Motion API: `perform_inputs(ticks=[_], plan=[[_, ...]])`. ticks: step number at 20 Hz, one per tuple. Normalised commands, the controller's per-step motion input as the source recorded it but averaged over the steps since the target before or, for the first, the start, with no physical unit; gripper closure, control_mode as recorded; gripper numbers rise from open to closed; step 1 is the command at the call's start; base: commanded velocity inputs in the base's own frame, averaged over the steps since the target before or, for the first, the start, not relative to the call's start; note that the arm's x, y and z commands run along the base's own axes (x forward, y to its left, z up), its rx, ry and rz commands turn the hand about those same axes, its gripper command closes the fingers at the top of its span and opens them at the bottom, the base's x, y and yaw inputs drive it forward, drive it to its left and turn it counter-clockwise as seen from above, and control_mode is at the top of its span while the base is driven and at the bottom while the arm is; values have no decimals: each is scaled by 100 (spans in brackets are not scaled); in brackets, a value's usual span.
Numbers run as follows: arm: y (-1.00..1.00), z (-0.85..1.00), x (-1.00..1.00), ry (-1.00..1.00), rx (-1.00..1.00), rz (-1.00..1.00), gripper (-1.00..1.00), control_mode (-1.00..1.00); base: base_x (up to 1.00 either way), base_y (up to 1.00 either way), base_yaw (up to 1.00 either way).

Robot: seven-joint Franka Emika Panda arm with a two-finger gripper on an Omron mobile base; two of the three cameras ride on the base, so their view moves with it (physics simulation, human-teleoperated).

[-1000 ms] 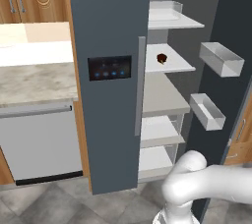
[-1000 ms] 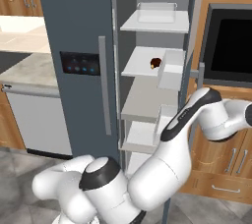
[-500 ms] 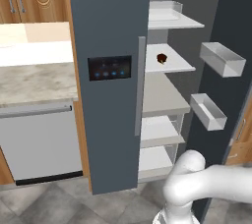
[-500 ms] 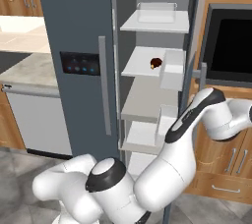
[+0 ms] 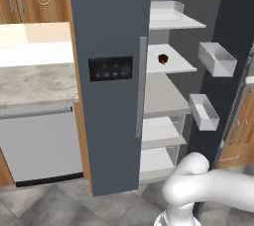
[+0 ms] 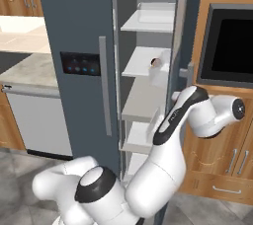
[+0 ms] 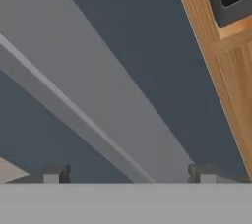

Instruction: Pick up the frozen steak from the freezer, place it on any shelf in the fridge, and close the fridge and freezer doors when done.

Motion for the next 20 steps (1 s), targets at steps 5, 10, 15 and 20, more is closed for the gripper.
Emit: perform_inputs(ticks=[5,10,15,20], plan=[[100,0,19,0,11,0,-100,-100,0,0,0],[92,0,29,-1,12,0,-100,-100,0,0,0],[77,0,47,-5,2,-5,-100,-100,0,0,0],[43,0,62,-10,0,-12,-100,-100,0,0,0]])
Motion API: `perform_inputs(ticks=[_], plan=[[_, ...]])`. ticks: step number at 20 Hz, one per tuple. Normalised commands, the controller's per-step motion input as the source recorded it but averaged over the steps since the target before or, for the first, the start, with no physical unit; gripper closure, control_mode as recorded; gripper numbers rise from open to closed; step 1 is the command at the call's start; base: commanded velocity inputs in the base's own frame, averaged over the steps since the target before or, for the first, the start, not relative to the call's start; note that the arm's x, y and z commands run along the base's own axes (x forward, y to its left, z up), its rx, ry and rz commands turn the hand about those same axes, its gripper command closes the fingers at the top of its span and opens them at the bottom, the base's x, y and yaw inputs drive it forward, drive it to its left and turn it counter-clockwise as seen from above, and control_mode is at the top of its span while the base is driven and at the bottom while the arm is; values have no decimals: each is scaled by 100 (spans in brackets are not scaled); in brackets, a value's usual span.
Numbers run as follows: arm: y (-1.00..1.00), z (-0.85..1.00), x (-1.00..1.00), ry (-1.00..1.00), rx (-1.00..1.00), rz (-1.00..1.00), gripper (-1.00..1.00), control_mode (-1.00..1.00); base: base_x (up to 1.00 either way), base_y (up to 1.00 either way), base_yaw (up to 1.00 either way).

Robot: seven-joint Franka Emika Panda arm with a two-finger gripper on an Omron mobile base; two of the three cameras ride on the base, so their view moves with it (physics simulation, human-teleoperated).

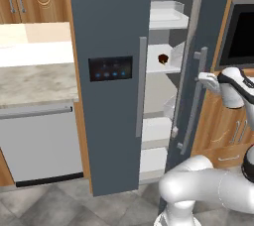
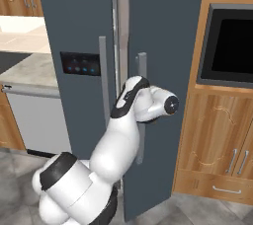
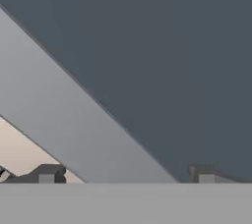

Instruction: Pick up the frozen steak from the freezer, place it on any shelf in the fridge, and close the fridge and freezer doors when done.

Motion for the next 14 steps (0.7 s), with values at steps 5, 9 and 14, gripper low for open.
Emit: perform_inputs(ticks=[5,9,14], plan=[[37,0,71,-4,0,-10,-100,-100,0,0,0],[33,0,68,0,0,-5,-100,-100,0,0,0],[25,0,71,0,0,-1,-100,-100,0,0,0]])
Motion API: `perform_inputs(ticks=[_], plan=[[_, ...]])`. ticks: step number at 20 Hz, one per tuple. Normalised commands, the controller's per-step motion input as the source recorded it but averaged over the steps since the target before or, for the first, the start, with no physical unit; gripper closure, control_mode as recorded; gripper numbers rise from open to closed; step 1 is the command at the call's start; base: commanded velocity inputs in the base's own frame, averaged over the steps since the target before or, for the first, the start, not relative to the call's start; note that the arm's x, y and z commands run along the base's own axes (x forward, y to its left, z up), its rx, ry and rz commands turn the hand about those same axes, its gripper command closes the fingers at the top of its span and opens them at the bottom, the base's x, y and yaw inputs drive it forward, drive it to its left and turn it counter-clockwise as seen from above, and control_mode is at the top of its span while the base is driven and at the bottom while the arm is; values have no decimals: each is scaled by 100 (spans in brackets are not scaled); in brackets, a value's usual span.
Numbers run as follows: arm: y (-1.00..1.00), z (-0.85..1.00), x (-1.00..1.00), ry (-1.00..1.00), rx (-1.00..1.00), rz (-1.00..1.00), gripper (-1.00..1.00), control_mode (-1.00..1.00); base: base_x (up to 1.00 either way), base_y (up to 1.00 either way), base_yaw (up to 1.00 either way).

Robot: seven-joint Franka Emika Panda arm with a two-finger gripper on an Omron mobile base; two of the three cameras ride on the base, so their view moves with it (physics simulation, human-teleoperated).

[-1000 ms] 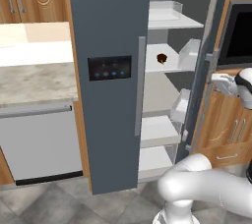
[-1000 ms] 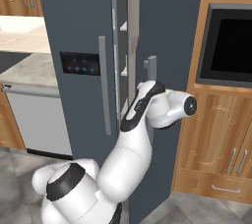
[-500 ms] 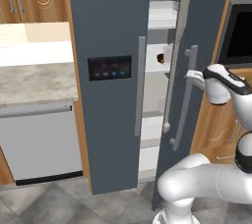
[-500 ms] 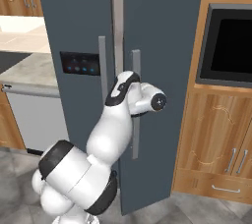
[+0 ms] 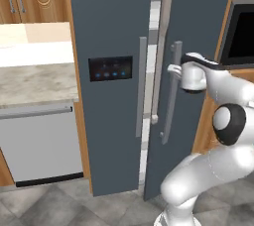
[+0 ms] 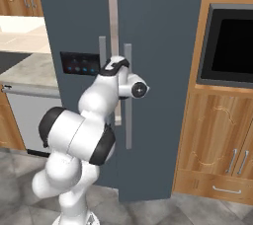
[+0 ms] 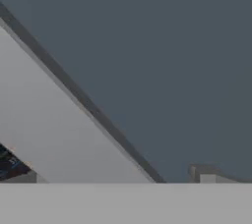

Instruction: Pick up the frozen steak from the freezer, place it on any shelf in the fridge, and close the fridge and freezer doors when done.

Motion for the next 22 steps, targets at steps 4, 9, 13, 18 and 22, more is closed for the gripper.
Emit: perform_inputs(ticks=[4,9,13,18,22], plan=[[21,0,75,0,0,0,-100,-100,0,0,0],[27,0,85,0,0,0,-100,-100,0,0,0],[45,-5,80,-1,-2,-5,-100,-100,0,0,0],[50,-10,62,0,-3,-10,-100,-100,0,0,0],[0,0,0,0,0,0,-100,-100,0,0,0]])
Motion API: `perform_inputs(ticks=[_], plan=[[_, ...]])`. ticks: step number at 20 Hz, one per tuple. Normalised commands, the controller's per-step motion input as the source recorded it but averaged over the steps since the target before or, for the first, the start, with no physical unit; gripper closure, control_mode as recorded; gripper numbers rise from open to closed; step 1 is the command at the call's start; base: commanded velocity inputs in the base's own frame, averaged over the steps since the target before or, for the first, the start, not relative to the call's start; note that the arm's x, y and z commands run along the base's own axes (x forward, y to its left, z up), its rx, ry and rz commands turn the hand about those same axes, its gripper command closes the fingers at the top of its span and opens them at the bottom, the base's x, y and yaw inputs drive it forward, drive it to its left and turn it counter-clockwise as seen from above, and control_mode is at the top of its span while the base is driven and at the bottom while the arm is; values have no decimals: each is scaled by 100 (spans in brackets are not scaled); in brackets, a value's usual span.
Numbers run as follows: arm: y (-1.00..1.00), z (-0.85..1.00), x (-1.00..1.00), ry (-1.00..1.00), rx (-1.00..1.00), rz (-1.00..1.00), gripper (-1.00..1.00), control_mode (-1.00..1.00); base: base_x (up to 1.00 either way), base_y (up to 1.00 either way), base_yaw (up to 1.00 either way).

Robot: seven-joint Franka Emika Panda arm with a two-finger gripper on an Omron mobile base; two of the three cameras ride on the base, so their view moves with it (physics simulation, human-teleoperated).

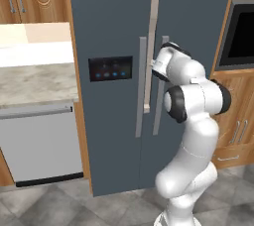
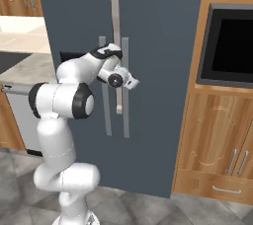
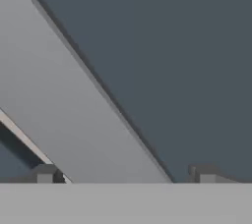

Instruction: Pick up the frozen steak from the freezer, place it on any shelf in the fridge, and close the fridge and freezer doors when done.

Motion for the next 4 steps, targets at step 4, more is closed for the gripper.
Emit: perform_inputs(ticks=[4], plan=[[1,0,-1,-3,0,0,-100,-100,0,0,0]])
